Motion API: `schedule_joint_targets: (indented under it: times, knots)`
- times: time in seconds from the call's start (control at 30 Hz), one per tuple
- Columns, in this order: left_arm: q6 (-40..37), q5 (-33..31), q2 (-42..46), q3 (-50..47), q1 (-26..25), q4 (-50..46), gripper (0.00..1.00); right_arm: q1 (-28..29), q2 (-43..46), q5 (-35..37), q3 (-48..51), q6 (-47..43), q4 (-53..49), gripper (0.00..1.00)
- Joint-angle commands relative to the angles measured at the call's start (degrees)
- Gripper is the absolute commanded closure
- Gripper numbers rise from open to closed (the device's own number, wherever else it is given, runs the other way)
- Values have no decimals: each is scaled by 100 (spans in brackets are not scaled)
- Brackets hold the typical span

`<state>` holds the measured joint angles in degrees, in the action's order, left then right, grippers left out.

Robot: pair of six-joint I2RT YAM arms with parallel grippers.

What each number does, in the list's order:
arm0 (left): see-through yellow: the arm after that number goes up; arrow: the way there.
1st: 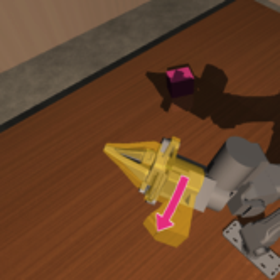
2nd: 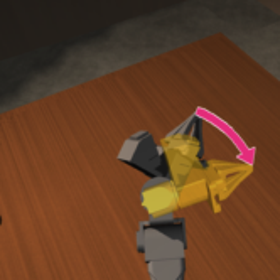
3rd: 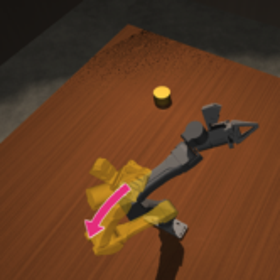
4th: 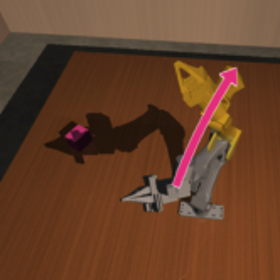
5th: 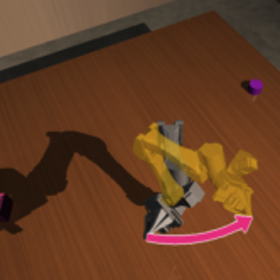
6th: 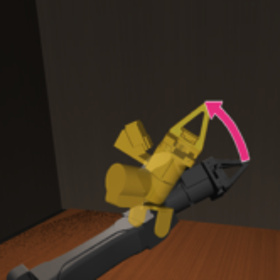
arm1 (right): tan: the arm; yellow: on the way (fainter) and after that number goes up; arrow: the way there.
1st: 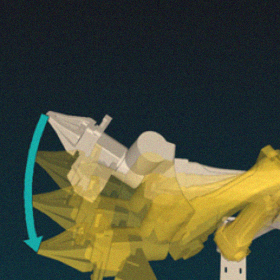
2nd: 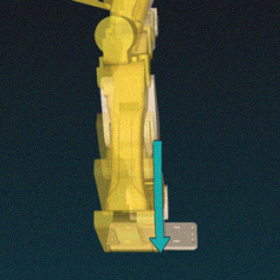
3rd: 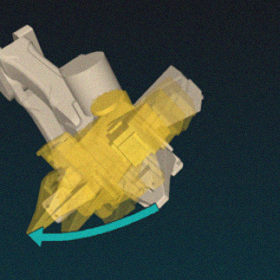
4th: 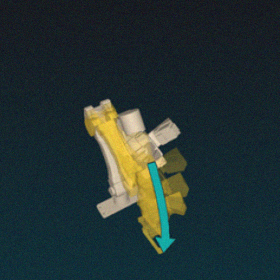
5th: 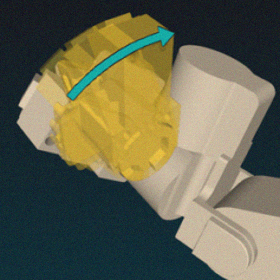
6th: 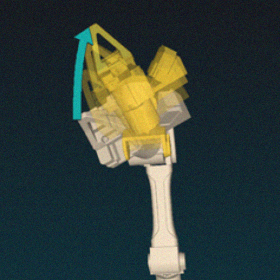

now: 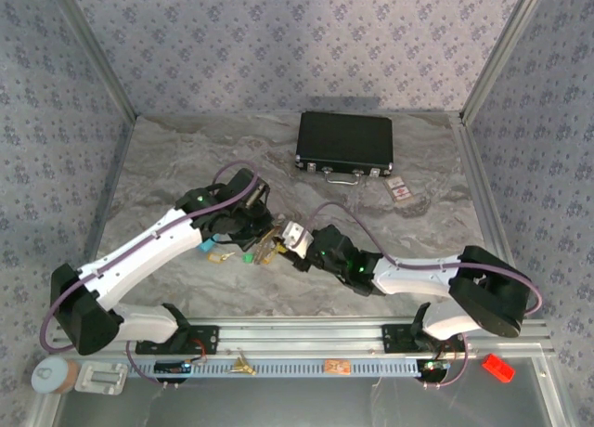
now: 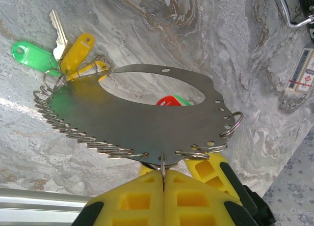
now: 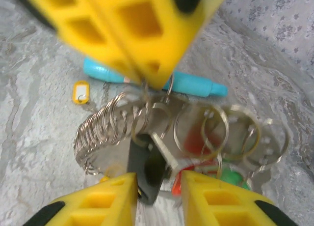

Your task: Put the keys on the keyring

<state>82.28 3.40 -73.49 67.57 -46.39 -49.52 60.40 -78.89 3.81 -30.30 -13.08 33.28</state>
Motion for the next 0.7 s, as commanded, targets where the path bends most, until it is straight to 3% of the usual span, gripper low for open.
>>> schedule_joint_targets:
  times: [0.0, 0.67]
  knots:
    - [355, -24, 178, -75, 0, 3, 100, 60, 350, -267, 269, -91, 321, 69]
    - [791, 126, 241, -279, 8, 227, 100, 110, -339, -81, -189, -92, 1370, 70]
